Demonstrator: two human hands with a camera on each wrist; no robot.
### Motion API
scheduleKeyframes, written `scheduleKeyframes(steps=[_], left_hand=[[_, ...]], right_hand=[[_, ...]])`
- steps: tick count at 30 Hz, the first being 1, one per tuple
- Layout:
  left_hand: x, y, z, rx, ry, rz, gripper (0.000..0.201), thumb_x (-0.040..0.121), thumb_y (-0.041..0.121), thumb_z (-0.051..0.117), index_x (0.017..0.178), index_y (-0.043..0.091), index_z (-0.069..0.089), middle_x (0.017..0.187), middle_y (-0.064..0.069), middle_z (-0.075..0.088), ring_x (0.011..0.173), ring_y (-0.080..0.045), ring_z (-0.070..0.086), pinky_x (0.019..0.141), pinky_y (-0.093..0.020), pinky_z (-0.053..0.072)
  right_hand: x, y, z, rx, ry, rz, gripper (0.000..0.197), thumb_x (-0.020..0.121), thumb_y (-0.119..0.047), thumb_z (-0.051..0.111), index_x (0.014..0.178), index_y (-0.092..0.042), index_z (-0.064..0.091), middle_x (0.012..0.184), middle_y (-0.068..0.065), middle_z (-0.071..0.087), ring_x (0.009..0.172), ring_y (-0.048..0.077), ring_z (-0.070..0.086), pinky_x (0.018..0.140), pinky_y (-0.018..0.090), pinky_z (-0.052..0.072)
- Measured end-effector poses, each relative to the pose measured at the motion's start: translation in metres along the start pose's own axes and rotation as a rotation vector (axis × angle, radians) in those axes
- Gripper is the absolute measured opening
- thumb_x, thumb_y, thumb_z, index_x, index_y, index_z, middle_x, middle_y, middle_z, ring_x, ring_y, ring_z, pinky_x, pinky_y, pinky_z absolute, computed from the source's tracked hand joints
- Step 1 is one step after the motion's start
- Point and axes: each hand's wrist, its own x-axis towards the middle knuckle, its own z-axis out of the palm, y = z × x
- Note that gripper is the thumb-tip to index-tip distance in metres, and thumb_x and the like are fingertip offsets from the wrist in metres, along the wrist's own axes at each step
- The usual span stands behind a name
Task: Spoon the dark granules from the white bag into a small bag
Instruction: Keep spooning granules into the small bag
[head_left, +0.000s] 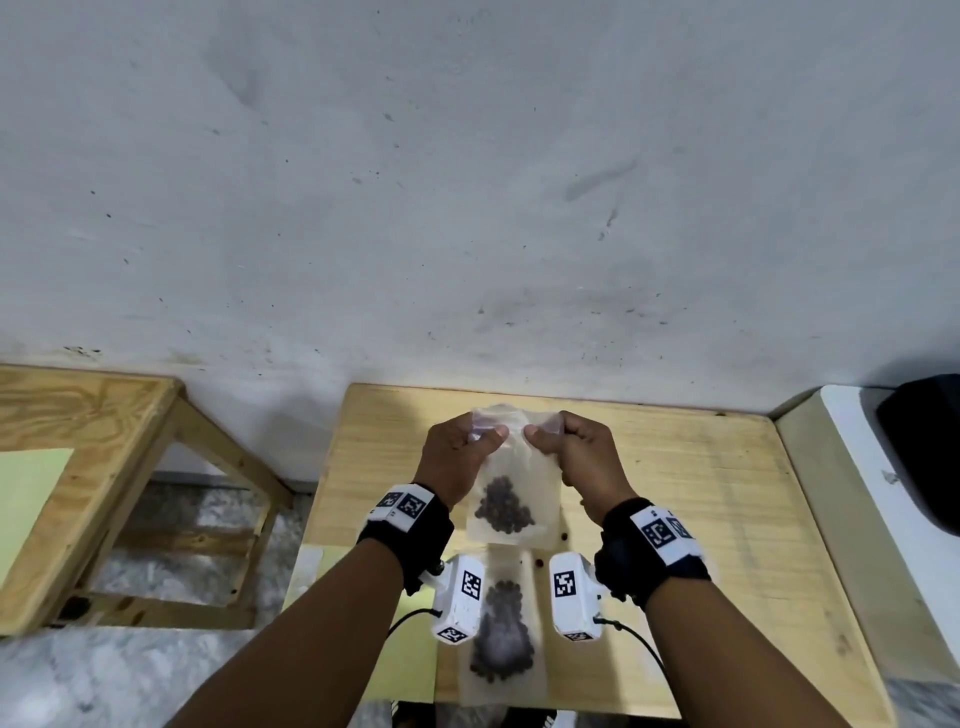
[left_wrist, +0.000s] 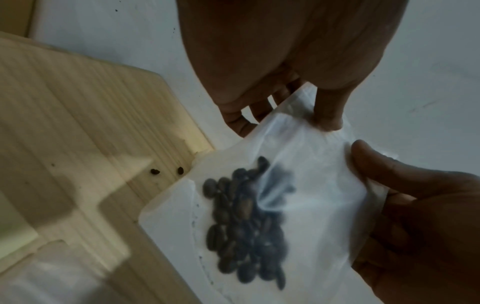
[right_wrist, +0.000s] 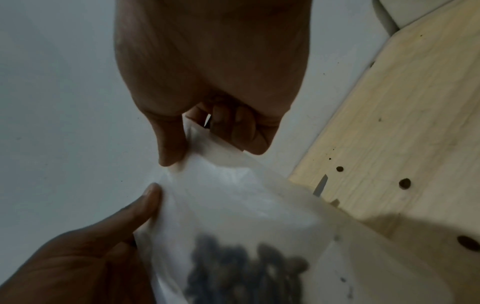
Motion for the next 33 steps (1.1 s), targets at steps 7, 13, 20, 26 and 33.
scheduleKeyframes(steps=[7,13,20,26,33], left_hand=[[-0.004,0.004,-0.010,-0.107,0.010,-0.076,0.023,0.090,0.021,0.067,0.082,0.001,0.074,0.072,-0.014,0.065,0.062,-0.019,0.057,0.071,-0.031,0.045],[-0.007,0.005,-0.010,-0.022,-0.001,-0.059,0.025,0.091,0.022,0.067,0.079,0.001,0.070,0.070,-0.016,0.065,0.063,-0.020,0.056,0.066,-0.029,0.044],[-0.012,-0.003,-0.016,-0.053,-0.010,-0.021,0.051,0.076,-0.015,0.059,0.103,0.027,0.051,0.092,-0.019,0.066,0.068,-0.023,0.063,0.056,-0.033,0.054],[-0.023,-0.024,-0.017,0.002,0.015,-0.138,0.032,0.082,-0.016,0.054,0.092,0.010,0.071,0.094,-0.006,0.061,0.066,-0.018,0.060,0.056,-0.026,0.054],[-0.049,-0.055,-0.037,0.096,-0.290,-0.626,0.012,0.092,-0.004,0.056,0.097,0.003,0.064,0.080,-0.011,0.062,0.055,-0.024,0.065,0.053,-0.028,0.058]], right_hand=[[0.003,0.000,-0.012,0.013,0.009,0.094,0.029,0.085,-0.020,0.077,0.063,-0.012,0.060,0.052,-0.008,0.051,0.048,0.012,0.027,0.047,0.023,0.021],[0.001,0.004,-0.010,0.053,0.068,0.126,0.030,0.085,-0.019,0.076,0.062,-0.015,0.058,0.060,-0.003,0.055,0.047,0.012,0.027,0.045,0.023,0.021],[0.000,0.016,-0.014,0.097,0.194,0.140,0.015,0.086,-0.015,0.075,0.094,-0.016,0.063,0.063,0.000,0.057,0.042,0.011,0.031,0.039,0.020,0.025],[-0.016,0.040,-0.013,-0.209,0.020,0.147,0.012,0.081,-0.002,0.076,0.090,-0.009,0.072,0.079,-0.001,0.060,0.044,0.001,0.044,0.040,0.013,0.033],[-0.034,0.098,-0.023,-0.512,-0.232,0.342,0.022,0.064,-0.003,0.071,0.072,-0.022,0.078,0.087,0.005,0.075,0.089,0.025,0.073,0.088,0.046,0.059]])
